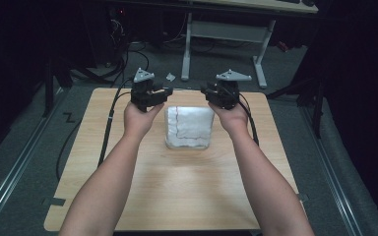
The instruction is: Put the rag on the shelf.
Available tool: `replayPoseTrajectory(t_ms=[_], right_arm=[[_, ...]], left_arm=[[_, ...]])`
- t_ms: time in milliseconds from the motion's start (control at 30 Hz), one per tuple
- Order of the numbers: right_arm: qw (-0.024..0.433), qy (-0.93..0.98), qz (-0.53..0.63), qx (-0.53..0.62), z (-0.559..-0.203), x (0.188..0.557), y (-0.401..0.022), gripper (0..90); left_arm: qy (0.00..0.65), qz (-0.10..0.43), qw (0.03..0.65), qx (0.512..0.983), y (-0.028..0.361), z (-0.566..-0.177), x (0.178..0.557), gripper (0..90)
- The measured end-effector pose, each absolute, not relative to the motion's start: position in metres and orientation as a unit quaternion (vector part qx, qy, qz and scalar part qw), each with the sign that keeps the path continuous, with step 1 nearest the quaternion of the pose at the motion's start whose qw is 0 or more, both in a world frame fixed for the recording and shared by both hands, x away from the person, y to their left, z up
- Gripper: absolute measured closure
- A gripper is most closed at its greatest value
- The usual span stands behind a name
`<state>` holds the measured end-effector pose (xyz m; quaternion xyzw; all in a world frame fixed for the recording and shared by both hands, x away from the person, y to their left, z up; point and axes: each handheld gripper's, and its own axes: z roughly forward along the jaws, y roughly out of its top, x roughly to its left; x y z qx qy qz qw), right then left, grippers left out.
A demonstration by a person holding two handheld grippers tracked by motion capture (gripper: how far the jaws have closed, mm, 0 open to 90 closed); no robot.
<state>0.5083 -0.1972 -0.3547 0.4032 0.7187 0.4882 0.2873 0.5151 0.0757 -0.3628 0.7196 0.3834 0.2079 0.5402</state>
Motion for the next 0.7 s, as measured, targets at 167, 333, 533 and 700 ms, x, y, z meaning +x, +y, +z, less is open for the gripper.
replayPoseTrajectory(t_ms=[167,333,533,700], right_arm=[[0.294,0.719,0.487,0.400,-0.358,0.491,-0.203,60.4],[0.296,0.716,0.491,0.397,-0.360,0.474,-0.213,56.8],[0.304,0.714,0.499,0.387,-0.364,0.450,-0.222,54.9],[0.312,0.715,0.496,0.382,-0.370,0.434,-0.228,54.3]], left_arm=[[0.384,0.188,0.554,0.714,0.087,-0.364,0.498,50.5],[0.375,0.193,0.551,0.720,0.096,-0.368,0.477,49.5],[0.373,0.203,0.540,0.726,0.109,-0.378,0.455,48.1],[0.371,0.212,0.532,0.731,0.119,-0.383,0.439,47.7]])
